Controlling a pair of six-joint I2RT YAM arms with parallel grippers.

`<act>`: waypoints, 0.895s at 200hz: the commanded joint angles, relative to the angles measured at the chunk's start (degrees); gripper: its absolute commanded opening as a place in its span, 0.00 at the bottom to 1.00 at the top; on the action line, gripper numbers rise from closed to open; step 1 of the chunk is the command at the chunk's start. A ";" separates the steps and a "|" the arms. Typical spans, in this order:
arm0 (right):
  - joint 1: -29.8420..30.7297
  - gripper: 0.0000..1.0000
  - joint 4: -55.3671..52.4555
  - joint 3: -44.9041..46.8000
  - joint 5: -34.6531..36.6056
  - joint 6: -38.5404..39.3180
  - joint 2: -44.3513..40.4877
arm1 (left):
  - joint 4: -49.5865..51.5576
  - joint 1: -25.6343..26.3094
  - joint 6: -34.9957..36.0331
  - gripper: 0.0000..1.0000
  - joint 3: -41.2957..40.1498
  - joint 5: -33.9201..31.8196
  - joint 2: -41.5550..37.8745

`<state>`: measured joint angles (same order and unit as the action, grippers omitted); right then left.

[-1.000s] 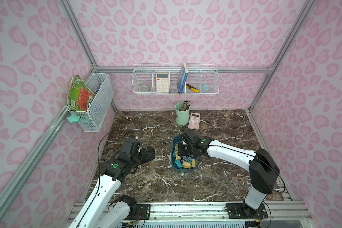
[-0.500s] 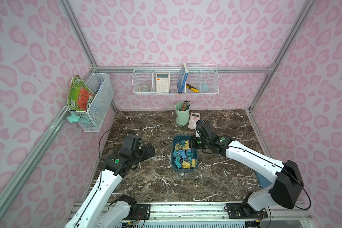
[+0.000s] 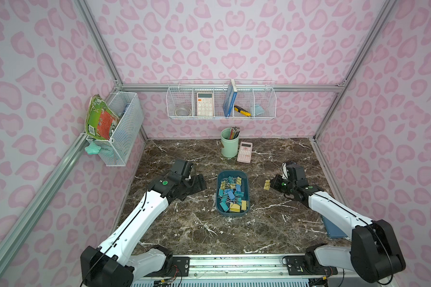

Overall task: Take out the binder clips from the storage box
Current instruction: Place the binder clip at the center of the board.

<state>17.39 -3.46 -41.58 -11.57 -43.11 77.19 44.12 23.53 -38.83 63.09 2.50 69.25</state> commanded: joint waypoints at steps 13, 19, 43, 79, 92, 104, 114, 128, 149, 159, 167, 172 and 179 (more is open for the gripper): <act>-1.40 0.00 6.24 -2.14 -7.60 3.31 7.21 | -0.23 2.90 -2.22 0.89 2.64 -0.20 3.85; -1.47 0.00 6.72 -2.47 -8.06 3.52 8.49 | 0.03 3.52 -2.68 0.89 3.06 -0.22 4.53; -1.95 0.09 7.47 -3.85 -9.67 4.31 12.88 | 0.77 5.61 -3.60 0.86 4.83 0.30 7.10; -2.09 0.36 6.64 -4.72 -10.18 5.84 13.70 | 2.76 6.88 -4.72 0.71 7.70 3.20 11.60; -2.19 0.44 4.23 -5.74 -9.51 7.16 12.76 | 2.41 7.53 -5.00 0.65 8.35 4.61 12.96; -2.34 0.48 1.87 -6.63 -8.48 8.52 11.14 | 2.17 8.24 -5.66 0.61 9.14 6.16 14.38; -2.34 0.53 0.27 -6.87 -7.63 9.22 9.25 | 1.75 8.78 -6.22 0.58 9.76 7.45 15.79; -2.29 0.61 -2.24 -6.77 -6.39 10.00 6.02 | 1.17 9.54 -6.60 0.53 10.56 9.71 17.95; -2.35 0.87 -5.29 -5.84 -4.00 10.72 0.45 | 0.51 10.74 -7.31 0.42 11.66 12.47 21.76; -2.42 0.99 -6.59 -5.28 -2.96 10.96 -2.14 | -0.03 11.38 -7.56 0.39 11.94 13.49 23.30; -2.44 1.00 -7.63 -4.77 -2.30 11.11 -4.09 | -0.35 11.94 -7.75 0.38 12.29 14.05 24.63; -2.40 0.99 -8.06 -4.30 -1.99 11.34 -5.30 | -0.54 12.30 -7.75 0.38 12.63 14.43 25.55; -2.44 1.00 -8.69 -3.80 -1.74 11.63 -6.89 | -0.59 12.94 -7.75 0.38 13.32 14.83 26.69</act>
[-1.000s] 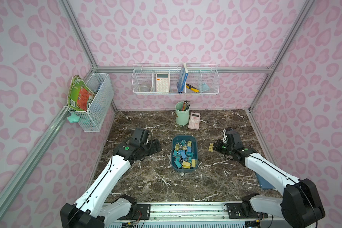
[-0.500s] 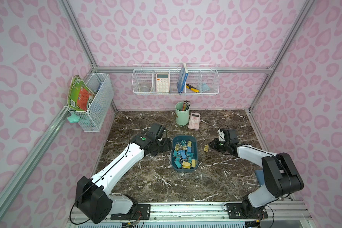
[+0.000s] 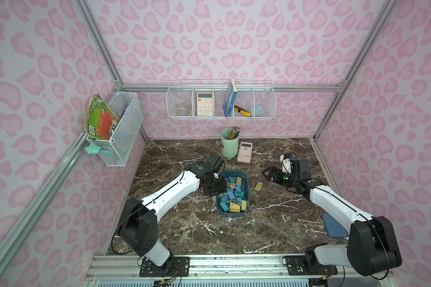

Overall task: Take out the binder clips from the storage box
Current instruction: Place the binder clip at the center of the board.

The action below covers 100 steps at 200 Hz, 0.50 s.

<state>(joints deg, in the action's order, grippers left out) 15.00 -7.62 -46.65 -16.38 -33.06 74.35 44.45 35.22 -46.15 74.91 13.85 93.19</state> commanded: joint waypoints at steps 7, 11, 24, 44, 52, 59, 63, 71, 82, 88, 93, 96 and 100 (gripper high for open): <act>-0.09 0.99 -5.17 1.80 3.66 1.57 -5.51 | -0.99 1.70 -0.28 0.34 2.13 3.92 4.00; -0.07 0.99 -5.46 2.13 4.09 1.59 -6.36 | -0.99 2.01 -0.26 0.33 2.57 4.13 4.71; -0.17 1.00 -5.85 3.35 5.72 1.51 -8.78 | -0.97 2.85 -0.12 0.32 3.76 4.77 6.75; -0.68 0.99 -6.37 4.68 6.89 1.52 -12.10 | -0.81 3.78 -0.17 0.32 4.95 5.46 9.68; -0.92 0.99 -6.73 4.76 6.99 1.66 -12.91 | -0.63 3.93 -0.08 0.32 5.35 5.66 10.64; -1.10 1.00 -7.11 4.71 7.23 1.85 -13.51 | -0.44 4.07 0.01 0.32 5.64 5.58 11.29; -1.14 1.00 -7.39 4.72 7.31 2.04 -13.73 | -0.49 4.19 0.06 0.32 5.76 5.58 11.58; -1.25 1.00 -7.74 4.49 7.41 2.12 -14.00 | -0.46 4.19 0.19 0.32 5.77 5.58 12.21; -1.30 1.00 -8.26 4.36 7.42 2.23 -14.29 | -0.45 4.24 0.28 0.32 5.88 5.65 12.90; -1.31 1.00 -8.36 4.37 7.29 2.23 -14.48 | -0.34 4.31 0.35 0.31 5.98 5.67 13.29; -1.36 1.00 -8.46 4.37 7.26 2.13 -14.64 | -0.28 4.25 0.36 0.31 5.94 5.58 13.56; -1.30 1.00 -8.47 4.38 7.18 2.10 -14.75 | -0.32 4.26 0.36 0.31 5.90 5.50 13.72; -1.29 1.00 -8.51 4.36 7.15 2.09 -14.95 | -0.32 4.29 0.37 0.31 5.79 5.49 13.91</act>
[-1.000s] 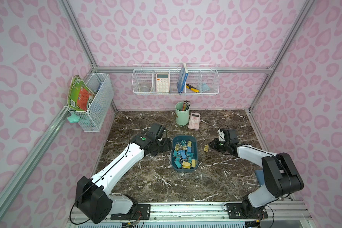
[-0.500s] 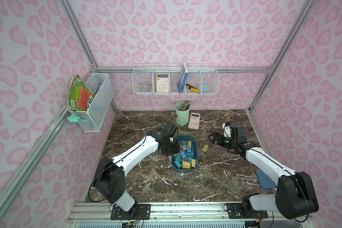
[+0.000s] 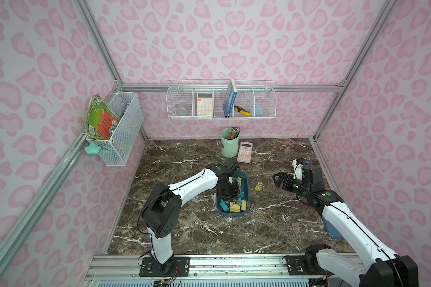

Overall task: Take out the binder clips from the storage box
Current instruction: Place the binder clip at the center of the board, then pick up the binder clip from the storage box.

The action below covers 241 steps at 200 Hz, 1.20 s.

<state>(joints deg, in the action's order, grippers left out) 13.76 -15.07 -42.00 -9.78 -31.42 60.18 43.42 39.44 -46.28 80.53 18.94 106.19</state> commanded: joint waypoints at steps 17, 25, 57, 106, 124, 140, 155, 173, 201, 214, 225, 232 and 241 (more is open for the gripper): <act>-0.07 1.00 -1.23 -0.25 0.52 0.33 -1.36 | 0.72 0.02 0.63 0.29 0.07 0.22 1.68; -0.07 0.99 -1.28 -0.28 0.48 0.34 -1.59 | 0.44 0.03 0.61 0.27 -0.02 0.22 1.97; -0.09 1.00 -1.63 -0.10 0.38 0.36 -2.08 | -1.60 0.28 -0.27 0.20 -0.41 1.13 2.35; -0.08 1.00 -1.20 -0.28 -0.65 0.18 -2.70 | -2.27 0.38 -1.44 0.00 -1.87 -0.30 -0.44; -0.09 1.00 -0.78 -0.62 -1.26 0.05 -2.66 | -1.87 0.42 -1.51 0.00 -1.69 -1.80 -2.89; 0.03 1.00 -0.15 -0.85 -2.03 0.00 -2.53 | -1.52 0.31 -1.59 0.00 -1.22 -2.94 -4.96; 0.06 1.00 0.29 -1.32 -2.68 -0.10 -2.03 | -1.23 0.17 -1.72 0.00 -0.83 -3.90 -6.66; 0.46 1.00 0.81 -2.04 -3.12 -0.22 -1.53 | -0.05 -0.38 -2.09 0.00 -0.56 -5.68 -8.95; 2.10 1.00 1.60 -3.49 -3.51 0.11 -0.39 | 1.20 -2.15 -2.12 0.00 -1.72 -8.79 -13.34; 3.28 1.00 2.00 -4.29 -3.41 0.36 0.23 | 1.06 -3.89 -2.31 0.00 -3.37 -9.72 -15.97; 4.41 0.99 2.24 -5.11 -3.26 0.41 1.04 | 2.25 -5.60 -3.33 0.00 -4.35 -11.41 -18.08; 5.27 1.00 2.37 -5.53 -3.06 0.58 1.60 | 2.74 -6.76 -3.23 0.00 -5.18 -12.62 -19.36; 6.35 1.00 2.58 -6.19 -2.81 0.74 2.40 | 3.24 -8.35 -3.22 0.00 -6.34 -13.90 -21.18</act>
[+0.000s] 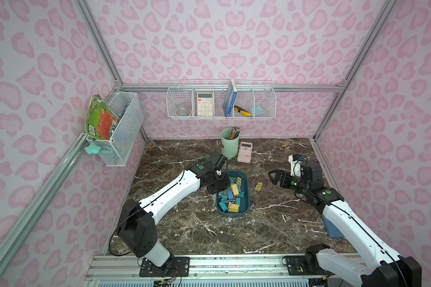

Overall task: Take out the binder clips from the storage box
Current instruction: Pick up the binder clip from the storage box, then place the binder clip at the center of the board.

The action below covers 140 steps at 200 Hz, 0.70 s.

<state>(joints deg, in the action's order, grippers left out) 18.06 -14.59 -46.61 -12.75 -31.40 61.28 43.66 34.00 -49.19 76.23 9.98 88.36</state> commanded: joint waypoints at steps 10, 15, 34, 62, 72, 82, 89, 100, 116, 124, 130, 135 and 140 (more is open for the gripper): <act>3.40 1.00 2.28 -2.29 0.51 0.85 2.16 | 2.87 -4.91 -0.29 0.00 -3.79 -6.02 -5.44; 4.02 1.00 2.37 -2.65 0.62 0.90 2.68 | 2.77 -6.07 -0.33 0.00 -4.68 -6.51 -6.50; 6.81 1.00 2.94 -3.74 1.43 1.00 4.22 | 0.43 -11.27 -0.61 0.00 -9.28 -6.72 -10.46; 10.58 1.00 4.09 -4.79 3.35 1.22 5.81 | -5.56 -16.85 -1.18 0.00 -16.34 -9.43 -15.35; 11.34 1.00 4.51 -4.99 3.44 1.01 6.28 | -8.99 -17.56 -0.79 0.00 -18.75 -10.79 -16.62; 11.85 1.00 5.04 -4.94 3.44 0.74 6.57 | -11.96 -18.05 -1.33 0.00 -20.90 -12.51 -17.45; 11.91 1.00 5.70 -4.71 3.37 0.39 6.62 | -14.44 -18.61 -1.67 0.00 -22.47 -12.72 -17.75; 11.99 1.00 6.97 -4.13 3.07 0.01 6.39 | -18.11 -19.57 -2.24 0.00 -24.38 -12.00 -17.42; 12.00 1.00 9.15 -2.67 3.32 -0.79 5.46 | -22.02 -20.92 -3.08 0.00 -26.13 -10.35 -15.27; 11.99 1.00 10.34 -1.79 3.54 -1.19 4.71 | -23.72 -21.45 -3.25 0.00 -26.47 -9.48 -13.76; 12.02 1.00 10.99 -1.30 3.99 -1.44 4.28 | -25.11 -21.68 -3.31 0.00 -26.80 -8.80 -12.60; 11.91 1.00 11.31 -0.99 4.21 -1.53 4.03 | -26.22 -21.79 -3.37 0.00 -26.91 -8.31 -11.63; 11.93 1.00 11.46 -0.75 4.54 -1.72 3.71 | -27.20 -21.94 -3.43 0.00 -27.13 -7.95 -10.72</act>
<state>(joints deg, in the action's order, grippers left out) 29.98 -7.42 -48.53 -9.72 -31.62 66.15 25.19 12.69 -51.75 49.82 -0.25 74.61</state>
